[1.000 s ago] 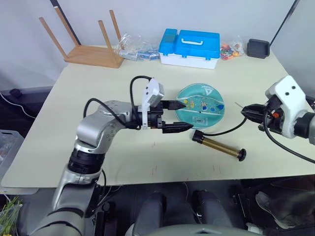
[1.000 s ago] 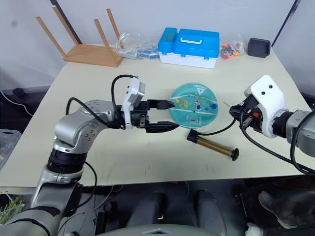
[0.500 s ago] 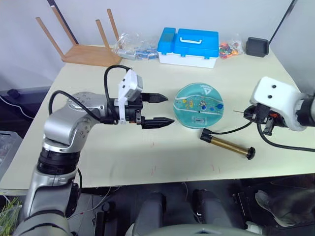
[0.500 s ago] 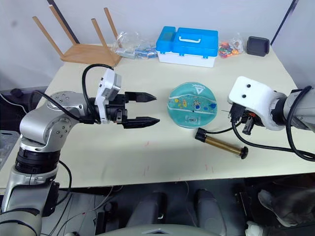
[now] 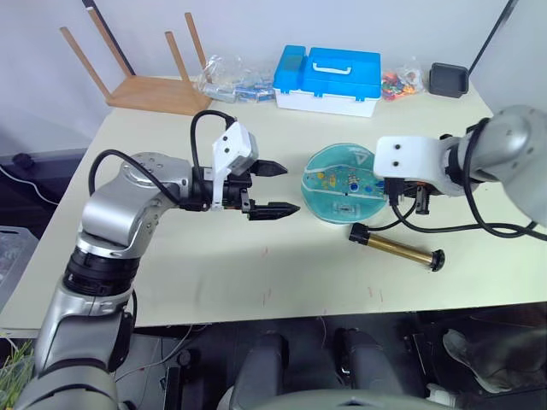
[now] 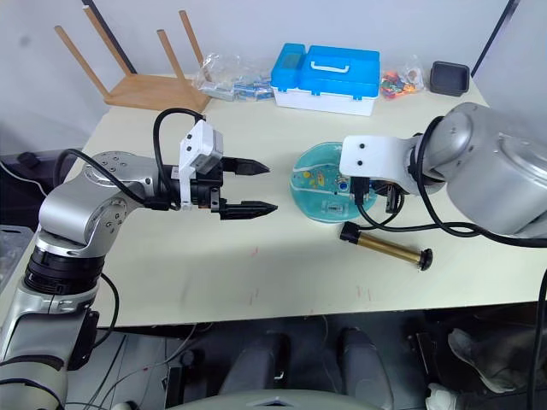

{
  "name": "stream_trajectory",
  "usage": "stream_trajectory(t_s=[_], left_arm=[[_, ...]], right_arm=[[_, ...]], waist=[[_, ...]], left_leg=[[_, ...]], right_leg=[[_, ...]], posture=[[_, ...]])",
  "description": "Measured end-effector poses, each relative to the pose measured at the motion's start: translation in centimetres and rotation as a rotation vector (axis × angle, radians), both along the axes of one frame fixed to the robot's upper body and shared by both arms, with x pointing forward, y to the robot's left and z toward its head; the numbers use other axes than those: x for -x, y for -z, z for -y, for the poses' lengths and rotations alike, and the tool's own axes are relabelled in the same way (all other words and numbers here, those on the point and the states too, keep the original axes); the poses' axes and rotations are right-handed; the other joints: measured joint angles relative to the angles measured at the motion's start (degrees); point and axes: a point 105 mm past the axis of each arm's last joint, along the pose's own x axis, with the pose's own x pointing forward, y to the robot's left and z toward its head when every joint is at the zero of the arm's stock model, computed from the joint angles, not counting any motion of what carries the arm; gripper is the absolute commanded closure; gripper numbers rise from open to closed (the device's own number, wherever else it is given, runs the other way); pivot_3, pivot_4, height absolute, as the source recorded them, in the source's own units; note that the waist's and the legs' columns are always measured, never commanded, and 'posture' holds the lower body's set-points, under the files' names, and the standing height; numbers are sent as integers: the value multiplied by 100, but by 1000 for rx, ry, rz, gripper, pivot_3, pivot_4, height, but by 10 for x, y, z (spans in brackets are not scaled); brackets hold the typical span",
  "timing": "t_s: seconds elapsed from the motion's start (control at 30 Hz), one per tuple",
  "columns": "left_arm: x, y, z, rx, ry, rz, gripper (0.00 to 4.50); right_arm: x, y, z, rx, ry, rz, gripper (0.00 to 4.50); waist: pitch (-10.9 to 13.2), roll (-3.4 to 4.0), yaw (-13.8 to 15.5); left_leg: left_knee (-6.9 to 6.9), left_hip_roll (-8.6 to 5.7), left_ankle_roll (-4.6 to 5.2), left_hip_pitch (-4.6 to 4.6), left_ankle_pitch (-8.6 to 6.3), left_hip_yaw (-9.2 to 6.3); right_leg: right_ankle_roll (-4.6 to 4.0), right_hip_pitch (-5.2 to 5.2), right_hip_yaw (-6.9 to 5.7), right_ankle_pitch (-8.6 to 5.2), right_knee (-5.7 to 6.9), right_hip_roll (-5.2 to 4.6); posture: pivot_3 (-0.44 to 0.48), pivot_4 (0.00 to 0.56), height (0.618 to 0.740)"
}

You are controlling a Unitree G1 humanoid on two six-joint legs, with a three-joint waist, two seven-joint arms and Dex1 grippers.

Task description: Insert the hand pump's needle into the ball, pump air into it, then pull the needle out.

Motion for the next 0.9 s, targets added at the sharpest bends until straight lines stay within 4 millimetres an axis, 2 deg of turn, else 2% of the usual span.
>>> stream_trajectory(t_s=[0.13,0.3,0.4,0.63,0.8,0.87,0.9], left_arm=[[-10,-3,7,7,-38,10,0],[-29,13,16,-14,-100,-16,0],[-37,17,23,-12,-116,-18,0],[-64,23,32,-18,-221,-16,0],[-73,32,37,-2,-270,-41,0],[-75,37,42,1,-295,-58,540],[-76,37,43,2,-298,-59,660]], right_arm=[[-8,9,-9,40,-24,0,4076],[-20,17,-11,36,4,10,4076],[-21,21,-14,33,10,7,4076],[-23,26,-21,31,15,18,4076],[-24,32,-21,36,29,23,4076],[-27,32,-25,32,23,34,4076],[-27,32,-25,32,24,35,4076]], waist=[[0,0,-1],[0,0,-1],[0,0,-1],[0,0,-9],[-1,0,-8],[-1,-1,-11],[-1,0,-12]], left_leg=[[15,-11,0,-10,0,-4],[38,-18,-1,-35,1,-10],[64,-29,-1,-57,1,-6],[71,-32,0,-52,1,-7],[72,-34,0,-53,1,-6],[73,-34,0,-53,1,-7],[73,-34,-1,-53,1,-7]], right_leg=[[1,-5,-4,1,6,-1],[-1,-31,-5,3,35,-1],[-2,-62,3,3,84,-10],[-2,-63,4,2,103,-10],[-2,-65,6,2,103,-13],[-2,-65,6,2,105,-12],[-2,-65,6,2,106,-12]], posture=[[0,150,740],[0,150,740],[0,150,740],[0,150,740],[0,150,740],[0,150,740],[0,150,740]])
